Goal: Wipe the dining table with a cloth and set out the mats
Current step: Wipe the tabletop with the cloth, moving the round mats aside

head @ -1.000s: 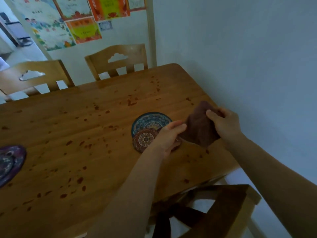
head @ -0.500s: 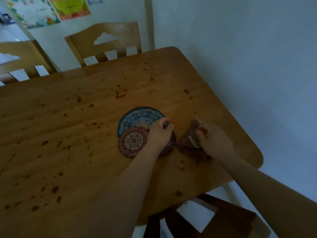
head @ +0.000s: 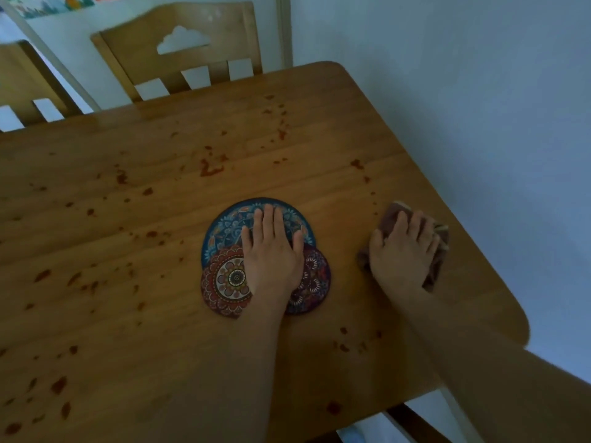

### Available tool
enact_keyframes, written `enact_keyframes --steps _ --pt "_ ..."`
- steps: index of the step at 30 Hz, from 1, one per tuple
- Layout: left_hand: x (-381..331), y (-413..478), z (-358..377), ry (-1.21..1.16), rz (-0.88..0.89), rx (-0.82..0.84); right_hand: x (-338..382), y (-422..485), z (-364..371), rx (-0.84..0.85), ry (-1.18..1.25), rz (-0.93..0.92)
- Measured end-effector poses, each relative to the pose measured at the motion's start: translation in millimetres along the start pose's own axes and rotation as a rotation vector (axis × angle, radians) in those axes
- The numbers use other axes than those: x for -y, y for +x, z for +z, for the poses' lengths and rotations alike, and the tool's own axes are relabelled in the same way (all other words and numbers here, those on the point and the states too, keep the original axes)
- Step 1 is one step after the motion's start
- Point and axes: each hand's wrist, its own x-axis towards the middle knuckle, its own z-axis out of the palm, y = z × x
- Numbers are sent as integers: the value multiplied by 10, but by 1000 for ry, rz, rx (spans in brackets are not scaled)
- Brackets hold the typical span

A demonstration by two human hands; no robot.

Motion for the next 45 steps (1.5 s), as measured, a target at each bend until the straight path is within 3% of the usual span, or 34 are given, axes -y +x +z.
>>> enact_keyframes --steps 8,15,21,28,33,39,45 --pt "-22 -6 28 43 3 -36 290 842 72 -14 32 -219" --pt "-30 -19 5 45 8 -40 49 404 2 155 102 -592" --pt "-29 -19 2 50 3 -36 -447 406 -96 147 246 -491" --pt "-23 -16 38 49 -2 -50 39 1151 62 -21 273 -377" --pt "-27 -12 45 75 5 -57 532 1674 151 25 274 -355" --pt "-32 -15 51 77 6 -71 844 1527 252 189 216 -642" --pt "-32 -27 7 70 12 -52 368 739 78 320 256 -845"
